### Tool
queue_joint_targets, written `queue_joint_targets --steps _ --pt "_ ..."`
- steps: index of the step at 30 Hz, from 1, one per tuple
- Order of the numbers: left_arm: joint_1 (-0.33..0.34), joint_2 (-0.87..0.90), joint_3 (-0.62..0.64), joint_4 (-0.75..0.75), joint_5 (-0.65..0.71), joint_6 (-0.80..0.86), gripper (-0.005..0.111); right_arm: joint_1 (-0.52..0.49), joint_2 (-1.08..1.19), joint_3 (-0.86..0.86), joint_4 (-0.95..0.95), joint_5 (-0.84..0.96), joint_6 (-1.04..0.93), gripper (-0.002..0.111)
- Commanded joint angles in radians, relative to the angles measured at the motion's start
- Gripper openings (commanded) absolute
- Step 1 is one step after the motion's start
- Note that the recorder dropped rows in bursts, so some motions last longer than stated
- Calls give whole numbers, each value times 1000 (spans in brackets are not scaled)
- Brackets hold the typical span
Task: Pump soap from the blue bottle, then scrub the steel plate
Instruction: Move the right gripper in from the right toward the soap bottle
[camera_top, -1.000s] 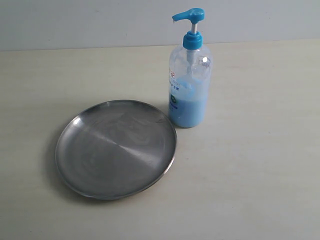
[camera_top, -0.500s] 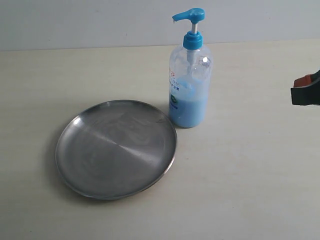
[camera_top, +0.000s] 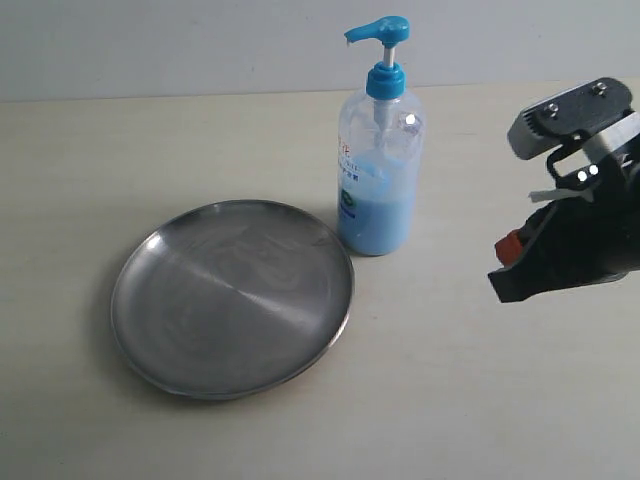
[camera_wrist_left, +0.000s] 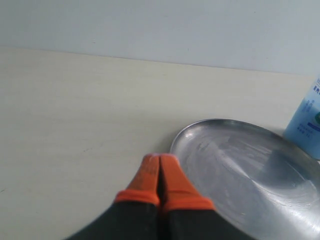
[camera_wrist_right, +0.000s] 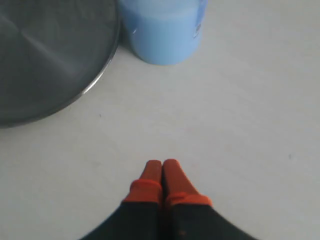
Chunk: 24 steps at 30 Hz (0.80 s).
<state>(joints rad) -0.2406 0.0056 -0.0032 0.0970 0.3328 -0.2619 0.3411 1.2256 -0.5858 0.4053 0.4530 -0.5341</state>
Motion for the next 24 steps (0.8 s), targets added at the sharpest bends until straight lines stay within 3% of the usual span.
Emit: queue_joint_targets --steps 1,13,24 --pt "1 -6 3 1 -7 1 0 50 49 -10 -108 -33 107 0" --pt "1 -6 3 1 -7 1 0 77 104 -10 -110 -183 205 0" --pt "1 -6 3 1 -7 1 0 77 144 31 -99 -453 205 0"
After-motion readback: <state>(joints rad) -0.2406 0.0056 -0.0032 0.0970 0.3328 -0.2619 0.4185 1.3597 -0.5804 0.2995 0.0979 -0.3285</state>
